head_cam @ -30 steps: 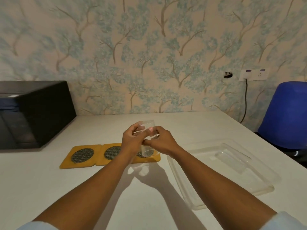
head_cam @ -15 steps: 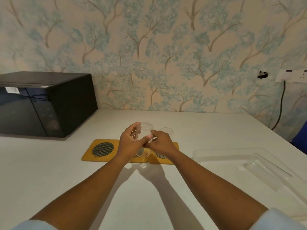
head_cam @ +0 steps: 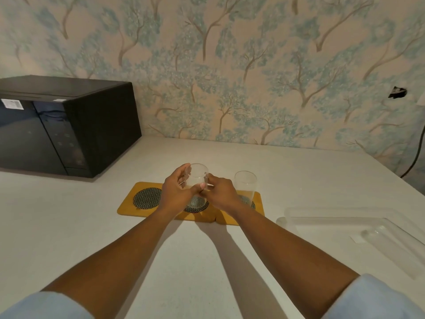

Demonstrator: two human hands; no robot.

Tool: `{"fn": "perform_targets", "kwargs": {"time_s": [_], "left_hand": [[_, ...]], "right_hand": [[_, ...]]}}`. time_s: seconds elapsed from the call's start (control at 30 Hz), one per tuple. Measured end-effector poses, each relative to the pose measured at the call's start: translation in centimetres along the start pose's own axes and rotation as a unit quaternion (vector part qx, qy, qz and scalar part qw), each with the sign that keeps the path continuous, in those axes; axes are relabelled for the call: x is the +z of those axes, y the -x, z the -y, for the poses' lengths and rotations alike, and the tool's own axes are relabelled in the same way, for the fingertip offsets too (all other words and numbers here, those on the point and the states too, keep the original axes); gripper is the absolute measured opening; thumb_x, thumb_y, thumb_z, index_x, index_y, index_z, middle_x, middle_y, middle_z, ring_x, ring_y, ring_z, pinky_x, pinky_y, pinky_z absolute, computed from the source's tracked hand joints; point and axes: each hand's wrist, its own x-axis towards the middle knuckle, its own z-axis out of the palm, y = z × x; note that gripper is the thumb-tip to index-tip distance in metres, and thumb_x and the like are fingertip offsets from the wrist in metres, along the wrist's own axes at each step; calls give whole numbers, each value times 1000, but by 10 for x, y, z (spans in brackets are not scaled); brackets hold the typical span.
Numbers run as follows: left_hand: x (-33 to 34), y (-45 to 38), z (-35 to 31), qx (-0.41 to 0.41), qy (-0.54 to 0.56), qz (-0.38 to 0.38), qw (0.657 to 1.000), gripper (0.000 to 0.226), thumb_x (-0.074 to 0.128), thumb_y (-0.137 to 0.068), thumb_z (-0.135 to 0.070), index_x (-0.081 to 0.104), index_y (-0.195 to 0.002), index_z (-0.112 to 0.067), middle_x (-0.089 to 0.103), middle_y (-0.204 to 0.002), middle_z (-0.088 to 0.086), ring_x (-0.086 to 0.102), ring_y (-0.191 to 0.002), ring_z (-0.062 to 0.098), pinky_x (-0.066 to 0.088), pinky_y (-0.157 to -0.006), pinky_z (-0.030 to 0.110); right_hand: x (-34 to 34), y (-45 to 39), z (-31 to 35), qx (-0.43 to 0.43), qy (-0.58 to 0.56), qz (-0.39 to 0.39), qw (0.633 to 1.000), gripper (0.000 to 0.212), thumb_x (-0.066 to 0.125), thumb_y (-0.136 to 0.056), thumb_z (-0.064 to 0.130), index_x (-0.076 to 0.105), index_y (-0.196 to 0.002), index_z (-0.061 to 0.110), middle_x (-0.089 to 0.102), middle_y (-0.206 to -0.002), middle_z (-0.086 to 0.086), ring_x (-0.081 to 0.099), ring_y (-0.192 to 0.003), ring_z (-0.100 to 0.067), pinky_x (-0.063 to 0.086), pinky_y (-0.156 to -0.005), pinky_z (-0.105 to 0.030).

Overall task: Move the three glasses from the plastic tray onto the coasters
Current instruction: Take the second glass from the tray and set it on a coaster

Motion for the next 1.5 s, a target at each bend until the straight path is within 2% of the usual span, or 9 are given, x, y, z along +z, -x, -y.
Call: {"fn": "perform_targets", "kwargs": {"time_s": [0.23, 0.4, 0.5, 0.63, 0.83, 1.07, 1.17, 1.33, 1.5], "left_hand": [[-4, -9, 12, -15, -3, 13, 1000, 82, 86, -72, -27, 47, -143, -19, 56, -141, 3, 52, -128, 19, 47, -101, 31], [-2, -14, 21, -27, 2, 25, 999, 79, 85, -74, -24, 47, -143, -19, 56, -140, 2, 52, -127, 19, 47, -91, 20], [-2, -15, 21, -38, 30, 27, 998, 79, 84, -75, -19, 46, -144, -17, 55, -142, 3, 51, -129, 19, 47, -95, 24], [0, -15, 22, -46, 39, 32, 998, 81, 83, -76, -16, 43, -146, -17, 52, -145, 4, 49, -131, 20, 46, -99, 27], [1, -17, 26, -49, 3, 30, 998, 84, 84, -75, -23, 41, -147, -20, 48, -149, 1, 44, -136, 19, 41, -101, 26], [1, -13, 18, -26, -75, -15, 997, 94, 85, -70, -43, 35, -149, -33, 40, -155, -1, 37, -140, 27, 38, -108, 42], [2, -9, 6, 8, -87, -38, 995, 86, 80, -75, -48, 34, -147, -38, 39, -156, -3, 37, -141, 27, 39, -106, 42], [12, -1, -17, 68, -95, -60, 991, 72, 68, -84, -50, 33, -146, -41, 35, -158, -7, 36, -142, 26, 37, -103, 34], [30, 6, -41, 94, -68, -40, 992, 62, 61, -88, -53, 35, -144, -45, 36, -156, -8, 35, -143, 22, 36, -105, 34]], "right_hand": [[14, -8, -5, 3, -11, -6, 1000, 42, 69, -85, 25, 60, -124, 12, 69, -119, -10, 67, -106, -24, 55, -86, -37], [20, -13, -11, 0, 6, -9, 1000, 38, 68, -86, 27, 60, -121, 13, 71, -112, -10, 68, -100, -23, 52, -71, -29], [19, -14, -10, -3, 11, -7, 1000, 40, 68, -87, 26, 59, -123, 11, 70, -115, -12, 68, -102, -26, 55, -77, -34], [19, -15, -12, 0, 12, -4, 1000, 42, 68, -87, 29, 58, -125, 12, 69, -117, -11, 67, -105, -24, 46, -70, -23], [23, -16, -14, 6, 24, -3, 1000, 50, 66, -87, 34, 53, -131, 11, 68, -119, -13, 65, -108, -27, 49, -77, -30], [18, -13, -7, 19, 20, -7, 1000, 67, 73, -82, 31, 45, -137, 5, 60, -133, -14, 57, -122, -28, 49, -88, -32], [10, -9, -2, 14, 34, -24, 999, 70, 71, -82, 37, 44, -137, 2, 53, -141, -16, 54, -126, -27, 44, -82, -26], [-13, 1, 11, -1, 22, -78, 997, 76, 71, -82, 38, 39, -144, 6, 51, -144, -12, 55, -124, -24, 47, -93, -32], [-45, 17, 17, -28, 7, -148, 989, 65, 70, -84, 34, 47, -138, 8, 55, -139, -9, 58, -118, -20, 52, -89, -32]]}}
